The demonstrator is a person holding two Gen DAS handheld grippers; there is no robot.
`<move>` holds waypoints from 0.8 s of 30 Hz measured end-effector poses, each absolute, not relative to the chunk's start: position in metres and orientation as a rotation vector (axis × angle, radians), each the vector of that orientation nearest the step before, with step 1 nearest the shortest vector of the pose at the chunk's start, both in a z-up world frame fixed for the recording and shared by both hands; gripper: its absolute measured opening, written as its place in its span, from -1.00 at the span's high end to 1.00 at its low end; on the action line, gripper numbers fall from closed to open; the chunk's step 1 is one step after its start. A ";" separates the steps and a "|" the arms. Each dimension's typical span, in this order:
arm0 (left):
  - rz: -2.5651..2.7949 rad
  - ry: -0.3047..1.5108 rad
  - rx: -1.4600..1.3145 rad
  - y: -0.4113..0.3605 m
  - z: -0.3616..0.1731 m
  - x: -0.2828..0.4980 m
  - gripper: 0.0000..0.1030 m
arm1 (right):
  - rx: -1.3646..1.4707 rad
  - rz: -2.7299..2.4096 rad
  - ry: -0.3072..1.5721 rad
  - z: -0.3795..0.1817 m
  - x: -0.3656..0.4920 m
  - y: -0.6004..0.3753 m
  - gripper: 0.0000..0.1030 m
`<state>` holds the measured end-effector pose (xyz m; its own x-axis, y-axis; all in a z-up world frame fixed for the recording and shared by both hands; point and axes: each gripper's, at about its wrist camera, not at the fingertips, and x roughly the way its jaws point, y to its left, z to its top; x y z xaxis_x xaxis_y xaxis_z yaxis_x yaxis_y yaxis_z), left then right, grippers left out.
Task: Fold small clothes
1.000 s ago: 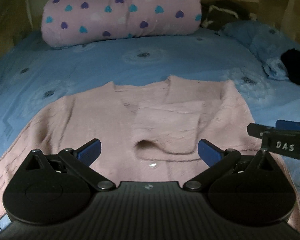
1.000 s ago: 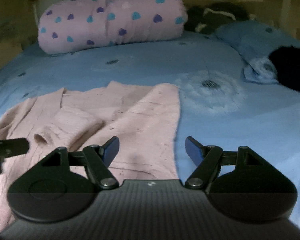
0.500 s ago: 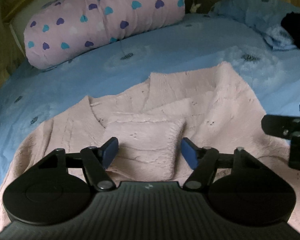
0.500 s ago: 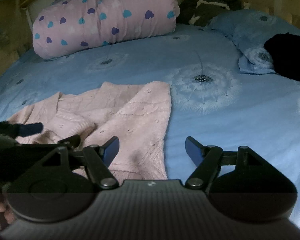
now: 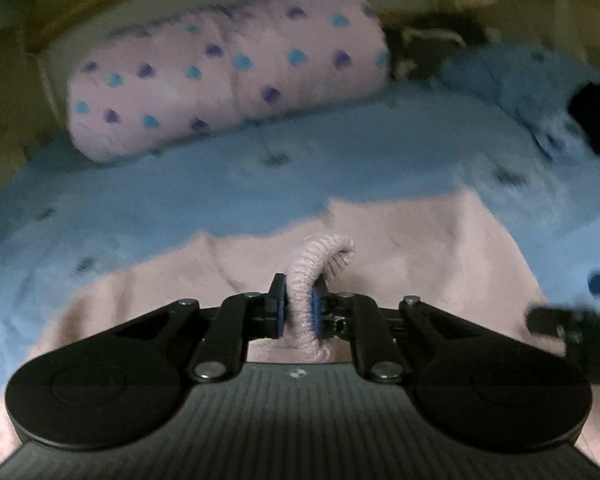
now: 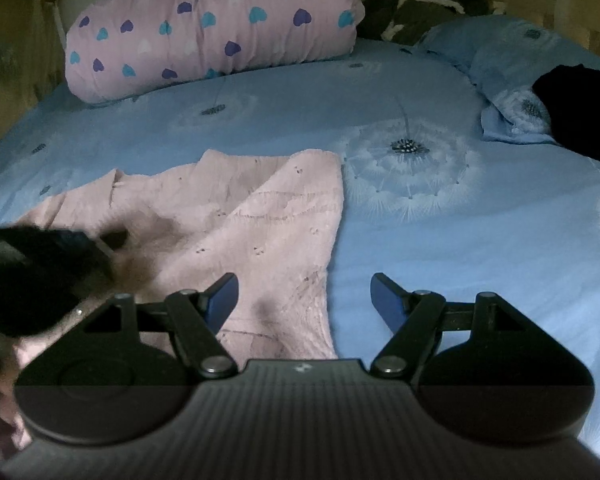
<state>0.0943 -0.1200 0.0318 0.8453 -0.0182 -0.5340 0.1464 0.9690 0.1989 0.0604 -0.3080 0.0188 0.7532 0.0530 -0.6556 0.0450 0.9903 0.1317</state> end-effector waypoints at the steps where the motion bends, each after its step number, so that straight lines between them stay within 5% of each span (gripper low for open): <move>1: -0.068 0.548 0.225 -0.110 0.038 0.095 0.71 | 0.141 0.005 0.723 0.018 0.061 -0.308 -0.44; 19: 0.098 0.737 -0.044 0.033 0.005 0.119 0.68 | 0.053 0.025 0.790 0.004 0.065 -0.291 -0.44; 22: 0.064 0.738 -0.088 0.035 0.006 0.121 0.35 | 0.047 0.022 0.794 0.003 0.065 -0.291 -0.44; 24: 0.054 0.712 -0.103 0.033 0.007 0.121 -0.19 | 0.045 0.020 0.794 0.003 0.066 -0.291 -0.44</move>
